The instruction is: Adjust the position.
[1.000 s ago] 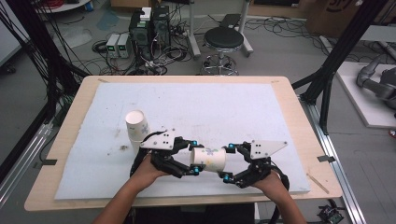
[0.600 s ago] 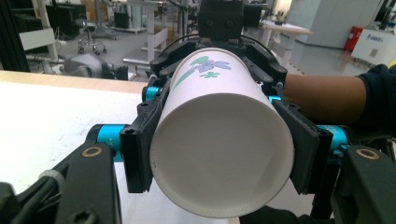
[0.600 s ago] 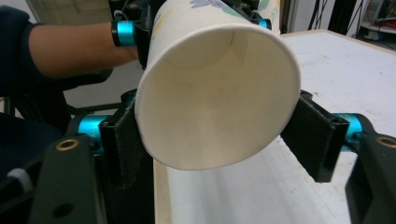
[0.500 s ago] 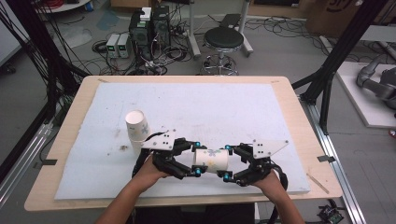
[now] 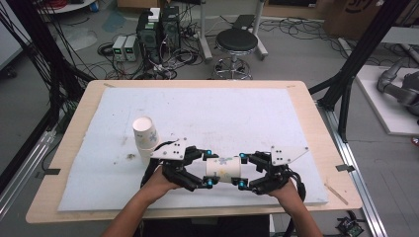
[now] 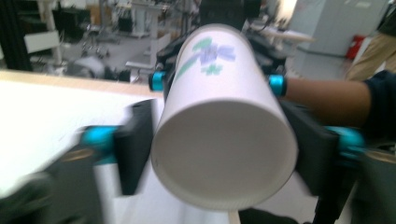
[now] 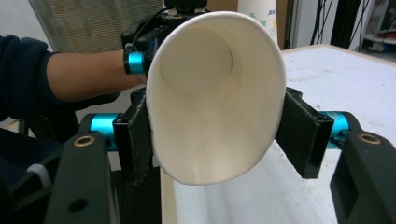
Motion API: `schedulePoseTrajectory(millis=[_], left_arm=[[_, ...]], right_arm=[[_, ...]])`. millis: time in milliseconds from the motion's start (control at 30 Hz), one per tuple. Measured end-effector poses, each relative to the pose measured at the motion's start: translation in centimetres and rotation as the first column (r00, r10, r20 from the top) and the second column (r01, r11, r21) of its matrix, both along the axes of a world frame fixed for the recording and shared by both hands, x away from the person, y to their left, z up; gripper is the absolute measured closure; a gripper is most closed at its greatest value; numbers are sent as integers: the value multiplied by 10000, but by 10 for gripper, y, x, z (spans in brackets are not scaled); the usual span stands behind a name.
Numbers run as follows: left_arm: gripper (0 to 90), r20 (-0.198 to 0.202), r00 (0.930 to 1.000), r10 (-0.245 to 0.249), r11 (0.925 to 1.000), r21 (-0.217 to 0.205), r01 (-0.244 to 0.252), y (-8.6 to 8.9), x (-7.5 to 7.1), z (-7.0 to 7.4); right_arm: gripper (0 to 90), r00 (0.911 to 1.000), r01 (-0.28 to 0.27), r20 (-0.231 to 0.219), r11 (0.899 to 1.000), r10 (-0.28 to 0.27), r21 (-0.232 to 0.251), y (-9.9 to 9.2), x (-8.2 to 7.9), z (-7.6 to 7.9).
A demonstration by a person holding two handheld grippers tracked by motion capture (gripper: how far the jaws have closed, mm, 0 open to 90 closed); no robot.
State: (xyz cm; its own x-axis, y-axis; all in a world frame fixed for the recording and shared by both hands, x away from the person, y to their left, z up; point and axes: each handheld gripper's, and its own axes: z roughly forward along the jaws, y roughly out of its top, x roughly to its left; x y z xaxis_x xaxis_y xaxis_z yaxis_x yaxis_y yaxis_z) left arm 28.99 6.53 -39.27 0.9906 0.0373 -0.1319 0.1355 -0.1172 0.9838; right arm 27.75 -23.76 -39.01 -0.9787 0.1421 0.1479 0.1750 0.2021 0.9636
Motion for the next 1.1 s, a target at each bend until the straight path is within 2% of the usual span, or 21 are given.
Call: schedulePoseTrajectory(millis=[33,67,100,200,267,300,367,467,533,567,633,733,767,800,833,867,900,933,967,1000,1100], left_arm=[[156,-129,9999,106,9997,200,-104,0,0,0],[135,-137,9995,270,9990,351,-265,1,-1,0],[135,-107,9994,328,9985,433,-323,1,-1,1],[135,-11,9986,520,9963,682,-518,6,-1,3],[135,127,9971,748,9923,984,-757,10,1,6],[136,127,9971,748,9923,984,-757,10,1,6],[136,239,9962,834,9885,1246,-858,12,1,8],[137,462,9946,931,9794,1757,-999,12,2,12],[138,522,9943,927,9773,1861,-1008,12,2,13],[138,529,9941,944,9729,2067,-1034,12,2,13],[139,579,9939,942,9701,2190,-1047,11,2,13],[140,667,9937,905,9596,2611,-1049,10,2,13],[140,665,9937,899,9556,2754,-1049,8,2,12],[140,703,9935,894,9525,2856,-1059,8,2,12],[141,743,9935,867,9477,3012,-1052,6,2,11],[142,743,9935,867,9477,3012,-1052,6,2,11],[142,834,9931,819,9431,3157,-1043,6,2,11],[142,839,9930,828,9410,3216,-1056,5,2,11],[143,870,9930,802,9364,3348,-1049,4,1,11],[143,870,9930,802,9364,3348,-1049,4,1,11],[144,926,9928,766,9318,3476,-1043,3,1,11]], right_arm=[[346,10000,19,-72,10000,-18,23,-1,1,0],[345,9999,49,-161,10000,-48,16,-2,1,1],[345,9993,82,-365,9999,-85,-84,-4,2,2],[345,9988,174,-454,9995,-185,-245,-5,3,4],[344,9983,299,-479,9966,-336,-763,-5,4,6],[344,9983,299,-479,9966,-336,-763,-5,4,6],[345,9981,319,-496,9934,-375,-1097,-4,3,9],[344,9980,346,-454,9805,-441,-1932,3,5,12],[344,9981,344,-431,9776,-443,-2078,4,5,13],[344,9979,316,-472,9694,-444,-2433,7,6,15],[344,9980,304,-462,9658,-437,-2575,9,7,17],[344,9986,268,-342,9508,-392,-3086,14,8,23],[344,9991,267,-202,9327,-364,-3596,19,10,27],[344,9991,267,-202,9327,-364,-3596,19,10,27],[344,9993,226,-172,9214,-318,-3879,22,10,31],[344,9997,174,-102,9150,-235,-4030,24,11,32],[344,9997,174,-102,9150,-235,-4030,24,11,32],[344,9998,165,-49,9092,-204,-4161,26,12,34],[344,9999,146,-7,8979,-166,-4400,30,12,36],[344,9999,146,-7,8979,-166,-4400,30,12,36],[344,10000,57,28,8805,-49,-4741,36,14,39]])
